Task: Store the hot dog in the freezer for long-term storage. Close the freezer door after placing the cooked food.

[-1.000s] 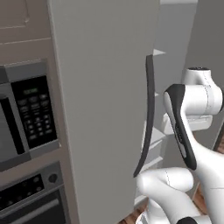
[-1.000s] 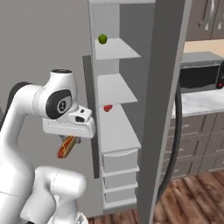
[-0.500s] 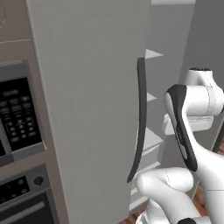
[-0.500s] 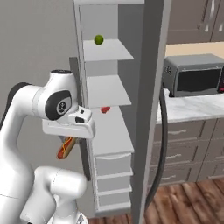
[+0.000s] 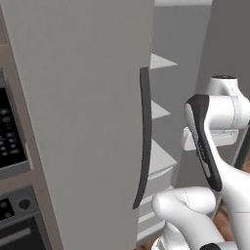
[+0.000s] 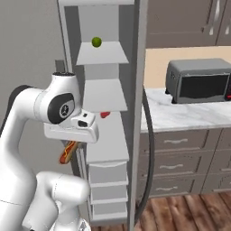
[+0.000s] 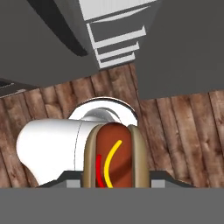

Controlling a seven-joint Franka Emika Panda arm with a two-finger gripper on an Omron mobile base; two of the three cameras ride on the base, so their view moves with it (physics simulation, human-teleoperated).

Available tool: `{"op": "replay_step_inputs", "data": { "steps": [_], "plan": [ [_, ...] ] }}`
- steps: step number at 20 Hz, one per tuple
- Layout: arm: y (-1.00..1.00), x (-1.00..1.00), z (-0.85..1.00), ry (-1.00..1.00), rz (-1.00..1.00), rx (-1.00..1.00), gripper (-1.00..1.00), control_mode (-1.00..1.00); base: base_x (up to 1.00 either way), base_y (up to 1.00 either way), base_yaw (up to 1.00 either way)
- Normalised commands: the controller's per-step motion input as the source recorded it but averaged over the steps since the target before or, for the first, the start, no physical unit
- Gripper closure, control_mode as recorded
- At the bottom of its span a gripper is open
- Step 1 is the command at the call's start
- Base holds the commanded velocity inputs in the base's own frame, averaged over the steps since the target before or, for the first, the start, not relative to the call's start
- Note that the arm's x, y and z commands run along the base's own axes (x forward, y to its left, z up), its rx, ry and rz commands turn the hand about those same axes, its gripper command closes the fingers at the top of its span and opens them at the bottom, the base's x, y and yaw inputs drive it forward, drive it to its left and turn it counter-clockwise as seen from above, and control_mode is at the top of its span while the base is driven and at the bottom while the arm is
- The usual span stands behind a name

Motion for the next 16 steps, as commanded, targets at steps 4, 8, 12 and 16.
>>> {"op": "replay_step_inputs", "data": {
  "steps": [4, 8, 12, 16],
  "plan": [
    [0.0, 0.0, 0.0, 0.0, 0.0, 0.0, 1.0, 1.0, 0.3, -0.4, 0.19],
    [0.0, 0.0, 0.0, 0.0, 0.0, 0.0, 1.0, 1.0, 0.1, 0.0, 0.08],
    [0.0, 0.0, 0.0, 0.0, 0.0, 0.0, 1.0, 1.0, 0.22, 0.0, 0.04],
    [0.0, 0.58, 0.0, -0.12, 0.06, 0.0, 1.0, -1.0, 0.13, 0.0, 0.02]
  ]
}}
